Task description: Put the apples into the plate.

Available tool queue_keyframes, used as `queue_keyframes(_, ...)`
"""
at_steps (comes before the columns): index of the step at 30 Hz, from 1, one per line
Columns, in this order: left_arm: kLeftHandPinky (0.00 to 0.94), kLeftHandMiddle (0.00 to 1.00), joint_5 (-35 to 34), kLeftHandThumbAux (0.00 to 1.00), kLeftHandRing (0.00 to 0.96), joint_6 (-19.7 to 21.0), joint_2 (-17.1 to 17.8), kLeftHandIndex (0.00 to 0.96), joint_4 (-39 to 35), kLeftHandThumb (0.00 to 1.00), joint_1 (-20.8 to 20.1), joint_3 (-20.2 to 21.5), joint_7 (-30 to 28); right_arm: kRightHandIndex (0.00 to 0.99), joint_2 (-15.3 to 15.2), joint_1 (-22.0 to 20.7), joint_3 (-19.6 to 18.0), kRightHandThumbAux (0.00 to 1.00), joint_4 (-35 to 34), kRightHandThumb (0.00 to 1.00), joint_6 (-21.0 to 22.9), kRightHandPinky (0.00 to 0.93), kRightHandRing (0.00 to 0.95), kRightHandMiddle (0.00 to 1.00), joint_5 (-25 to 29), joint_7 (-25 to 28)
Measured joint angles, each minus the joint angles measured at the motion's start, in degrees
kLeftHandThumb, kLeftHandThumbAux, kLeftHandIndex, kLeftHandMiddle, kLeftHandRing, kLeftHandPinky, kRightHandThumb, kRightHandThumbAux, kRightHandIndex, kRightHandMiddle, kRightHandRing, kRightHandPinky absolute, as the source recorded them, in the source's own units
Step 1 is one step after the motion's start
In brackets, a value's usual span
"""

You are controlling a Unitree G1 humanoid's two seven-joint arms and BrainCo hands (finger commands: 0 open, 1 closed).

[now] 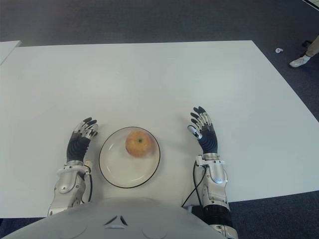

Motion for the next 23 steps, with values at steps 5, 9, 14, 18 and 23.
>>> queue_keyframes(5,0.231,0.221,0.1,0.529,0.218,0.0,0.0,0.204,0.0,0.098,0.0,-0.1,0.0,0.091,0.1,0.8,0.1,0.556,-0.7,0.2,0.0,0.188,0.159,0.153,0.4,0.5)
queue_keyframes(9,0.222,0.217,0.3,0.527,0.212,0.0,0.0,0.197,0.0,0.097,0.0,-0.1,0.0,0.091,0.1,1.3,0.1,0.556,-1.2,0.195,0.2,0.186,0.161,0.155,0.7,0.8)
queue_keyframes(14,0.219,0.217,0.8,0.525,0.208,0.1,0.0,0.19,0.0,0.1,0.2,-0.3,0.0,0.092,0.0,1.9,0.3,0.558,-2.0,0.192,0.9,0.188,0.163,0.156,1.2,1.1)
queue_keyframes(18,0.215,0.217,0.8,0.525,0.206,0.2,0.0,0.185,-0.1,0.107,0.2,-0.3,0.0,0.093,-0.1,2.2,0.5,0.554,-2.5,0.193,1.6,0.184,0.164,0.158,1.3,1.4)
queue_keyframes(23,0.213,0.216,0.7,0.522,0.206,0.4,0.0,0.177,-0.1,0.109,0.2,-0.3,-0.3,0.089,-0.3,2.8,0.6,0.548,-3.6,0.2,3.2,0.171,0.154,0.149,1.9,2.0)
